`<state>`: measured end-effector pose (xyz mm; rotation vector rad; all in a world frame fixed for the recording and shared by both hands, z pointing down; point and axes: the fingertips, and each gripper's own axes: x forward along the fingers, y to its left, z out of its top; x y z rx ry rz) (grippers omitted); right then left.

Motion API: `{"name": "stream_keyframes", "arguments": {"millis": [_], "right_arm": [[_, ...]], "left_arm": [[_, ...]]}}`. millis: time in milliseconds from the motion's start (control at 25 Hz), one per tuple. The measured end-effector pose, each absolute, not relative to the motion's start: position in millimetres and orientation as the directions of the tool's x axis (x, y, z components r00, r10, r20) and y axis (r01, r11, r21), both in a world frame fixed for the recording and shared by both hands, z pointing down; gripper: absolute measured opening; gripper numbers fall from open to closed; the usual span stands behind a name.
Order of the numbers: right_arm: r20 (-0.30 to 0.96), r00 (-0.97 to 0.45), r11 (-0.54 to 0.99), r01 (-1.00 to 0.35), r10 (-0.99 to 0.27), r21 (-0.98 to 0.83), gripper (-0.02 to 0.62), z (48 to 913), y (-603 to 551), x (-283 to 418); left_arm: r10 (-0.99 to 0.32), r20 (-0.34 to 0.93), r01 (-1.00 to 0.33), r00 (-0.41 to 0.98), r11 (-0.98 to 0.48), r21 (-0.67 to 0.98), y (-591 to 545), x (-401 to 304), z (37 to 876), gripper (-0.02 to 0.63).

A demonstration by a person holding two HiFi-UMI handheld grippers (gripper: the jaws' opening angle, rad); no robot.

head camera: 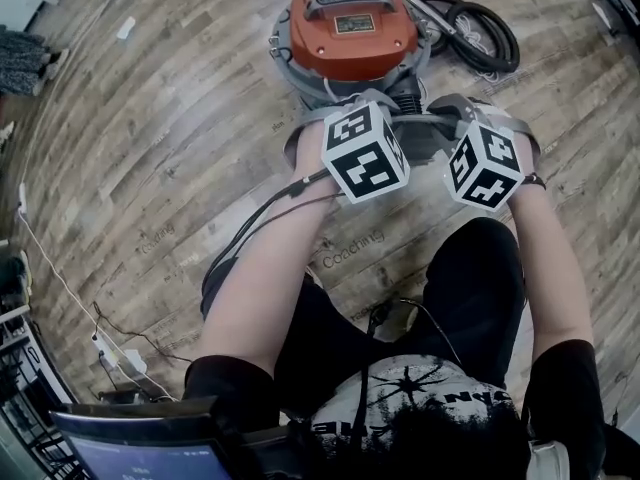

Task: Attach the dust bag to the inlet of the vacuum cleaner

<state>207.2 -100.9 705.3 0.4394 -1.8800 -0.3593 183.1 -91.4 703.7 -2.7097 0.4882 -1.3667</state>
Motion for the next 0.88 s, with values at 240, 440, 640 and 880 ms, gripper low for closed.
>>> {"name": "stream_keyframes", "arguments": {"millis": [240, 440, 640, 880], "right_arm": [[0.858, -0.239, 0.873, 0.070, -0.455, 0.483, 0.051, 691, -96, 192], [0.853, -0.286, 0.893, -0.020, -0.436, 0.450, 0.052, 696, -105, 197], [0.828, -0.363, 0.904, -0.194, -0.427, 0.381, 0.058, 711, -112, 210], [0.846, -0.326, 0.907, -0.154, -0.421, 0.392, 0.060, 708, -114, 209]], "left_arm": [[-0.304, 0.791, -0.276, 0.531, -0.945, -0.177, -86, 174, 717, 0.031], [-0.289, 0.780, -0.280, 0.555, -0.948, -0.152, -96, 178, 717, 0.031], [-0.287, 0.751, -0.266, 0.595, -0.952, -0.154, -99, 186, 710, 0.035], [-0.278, 0.748, -0.294, 0.602, -0.949, -0.116, -104, 185, 709, 0.044]]}}
